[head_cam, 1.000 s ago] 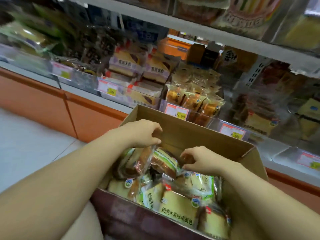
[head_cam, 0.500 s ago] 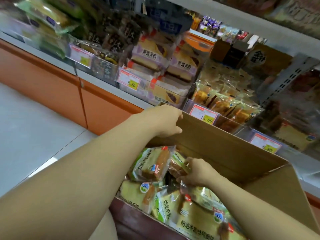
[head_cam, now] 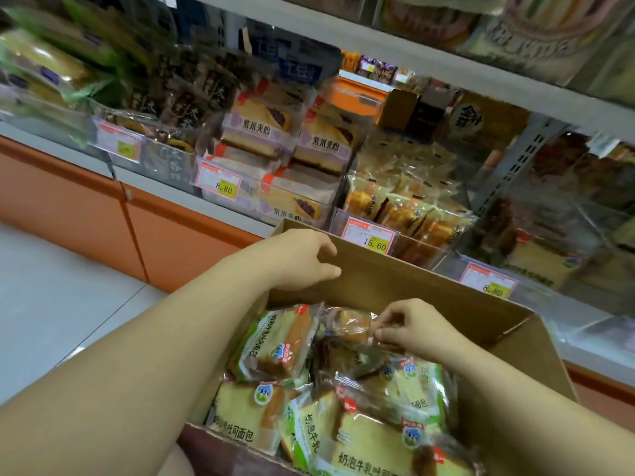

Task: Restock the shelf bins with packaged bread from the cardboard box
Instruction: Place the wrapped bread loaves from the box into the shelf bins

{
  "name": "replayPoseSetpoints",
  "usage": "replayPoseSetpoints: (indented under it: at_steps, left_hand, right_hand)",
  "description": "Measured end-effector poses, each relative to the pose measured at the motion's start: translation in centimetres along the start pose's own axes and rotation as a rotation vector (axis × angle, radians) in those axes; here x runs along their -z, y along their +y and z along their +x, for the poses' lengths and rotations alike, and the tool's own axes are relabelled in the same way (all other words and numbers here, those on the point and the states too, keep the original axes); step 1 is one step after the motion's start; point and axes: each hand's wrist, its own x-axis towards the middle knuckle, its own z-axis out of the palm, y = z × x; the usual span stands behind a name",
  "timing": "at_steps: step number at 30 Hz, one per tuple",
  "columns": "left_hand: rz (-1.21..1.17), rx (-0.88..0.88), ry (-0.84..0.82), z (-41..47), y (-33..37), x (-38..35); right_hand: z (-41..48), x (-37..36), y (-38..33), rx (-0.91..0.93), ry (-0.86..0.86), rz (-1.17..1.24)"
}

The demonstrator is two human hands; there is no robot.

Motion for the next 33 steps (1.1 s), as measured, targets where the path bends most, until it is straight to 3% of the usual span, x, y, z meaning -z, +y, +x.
replayPoseSetpoints:
  at_steps: [8,12,14,17,19,21,23,29,33]
  left_hand:
    - [-0.383,0.190,-0.109,0.0,1.4,-0.3]
    - [-0.653,0.126,-0.114,-0.5,1.2,-0.2]
    - [-0.715,0.083,-0.045,-0.8,1.3,0.1]
    - [-0.477,0.019,0.103,-1.4,1.4,0.7]
    - [-0.324,-0.007,0.147,-1.7,1.5,0.7]
    - [-0.326,-0.023,0.102,-1.8,1.6,0.4]
    - [-0.347,-0.039,0.064,-1.7,1.7,0.0]
    - [-0.293,-0.080,0.083,-1.2,1.4,-0.1]
    - [-0.296,-0.082,0.129,-1.1,1.2,-0.2]
  right_hand:
    - [-5.9,3.6,-2.6,0.329,0.459,0.034]
    - [-6.5,2.8,-2.6,0.480,0.522,0.029]
    - [-6.7,2.7,-2.4,0.464,0.485,0.109]
    - [-6.6,2.4,-1.2,0.281,0.317,0.119]
    - [-6.2,1.6,0.0,0.147,-0.022,-0.181]
    - [-5.8,0.0,1.1,0.053,-0.398,-0.399]
    - [-5.6,-1.7,1.8,-0.007,-0.563,-0.484]
    - [-5.3,-3.1,1.8,0.067,-0.528,-0.486]
    - [-5.9,-1.5,1.1,0.176,-0.377,-0.455]
